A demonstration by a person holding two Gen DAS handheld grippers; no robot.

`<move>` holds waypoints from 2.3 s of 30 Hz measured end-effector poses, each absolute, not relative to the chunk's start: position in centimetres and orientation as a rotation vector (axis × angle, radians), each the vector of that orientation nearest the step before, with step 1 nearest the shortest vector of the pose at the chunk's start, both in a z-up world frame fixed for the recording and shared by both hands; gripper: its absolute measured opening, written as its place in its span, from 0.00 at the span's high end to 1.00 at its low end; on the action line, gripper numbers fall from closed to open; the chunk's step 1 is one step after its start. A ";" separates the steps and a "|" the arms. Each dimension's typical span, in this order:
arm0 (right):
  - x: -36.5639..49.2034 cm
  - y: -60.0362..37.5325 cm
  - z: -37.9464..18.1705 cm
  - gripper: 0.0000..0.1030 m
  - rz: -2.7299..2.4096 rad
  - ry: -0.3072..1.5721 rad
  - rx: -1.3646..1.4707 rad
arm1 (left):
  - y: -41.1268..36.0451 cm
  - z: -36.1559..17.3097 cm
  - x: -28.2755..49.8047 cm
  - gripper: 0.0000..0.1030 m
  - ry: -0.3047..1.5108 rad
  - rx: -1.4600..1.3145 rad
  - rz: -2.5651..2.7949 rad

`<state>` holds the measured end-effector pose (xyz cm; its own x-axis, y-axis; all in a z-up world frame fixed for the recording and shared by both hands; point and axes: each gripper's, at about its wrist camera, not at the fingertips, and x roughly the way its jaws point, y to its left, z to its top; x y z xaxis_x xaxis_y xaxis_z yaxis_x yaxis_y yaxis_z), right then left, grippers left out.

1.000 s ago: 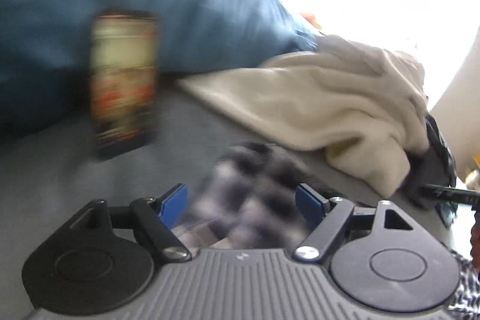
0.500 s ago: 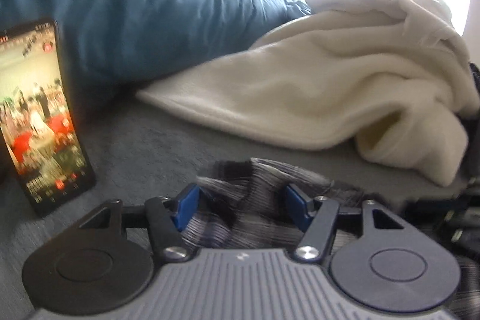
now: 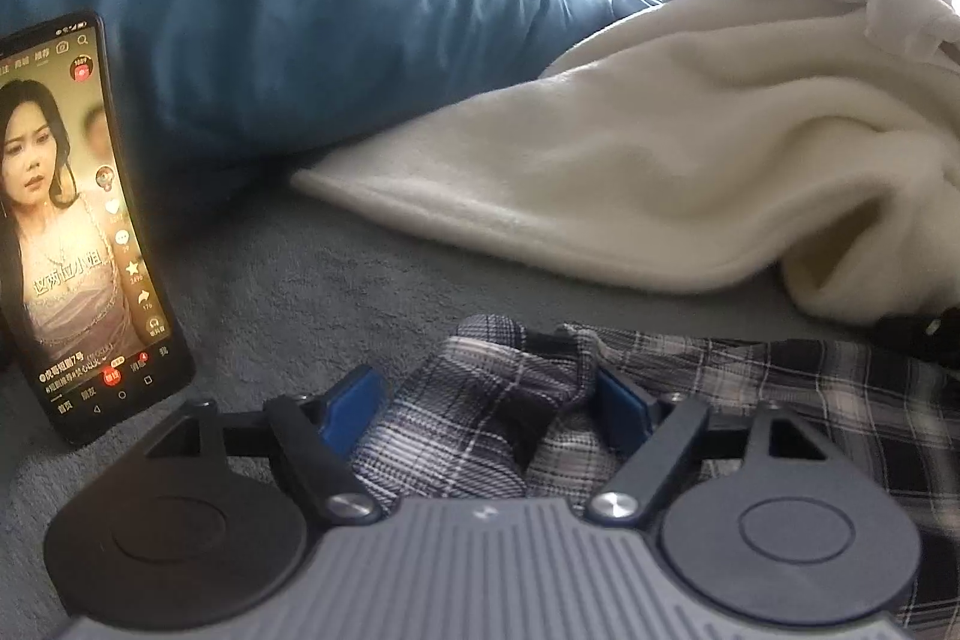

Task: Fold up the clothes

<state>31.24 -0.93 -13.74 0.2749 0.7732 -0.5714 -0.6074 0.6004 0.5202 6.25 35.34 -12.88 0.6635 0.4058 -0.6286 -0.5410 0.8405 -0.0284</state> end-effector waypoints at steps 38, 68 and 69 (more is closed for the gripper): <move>30.2 -12.0 -10.4 0.77 0.910 0.845 -0.374 | 35.2 -13.0 6.2 0.13 0.645 -0.188 0.578; 30.4 -9.9 -12.0 1.00 0.790 0.901 -0.139 | 35.2 -13.3 6.4 0.09 0.651 -0.176 0.588; 30.6 -9.7 -11.9 1.00 0.776 0.897 -0.128 | 35.2 -13.3 6.4 0.08 0.651 -0.177 0.588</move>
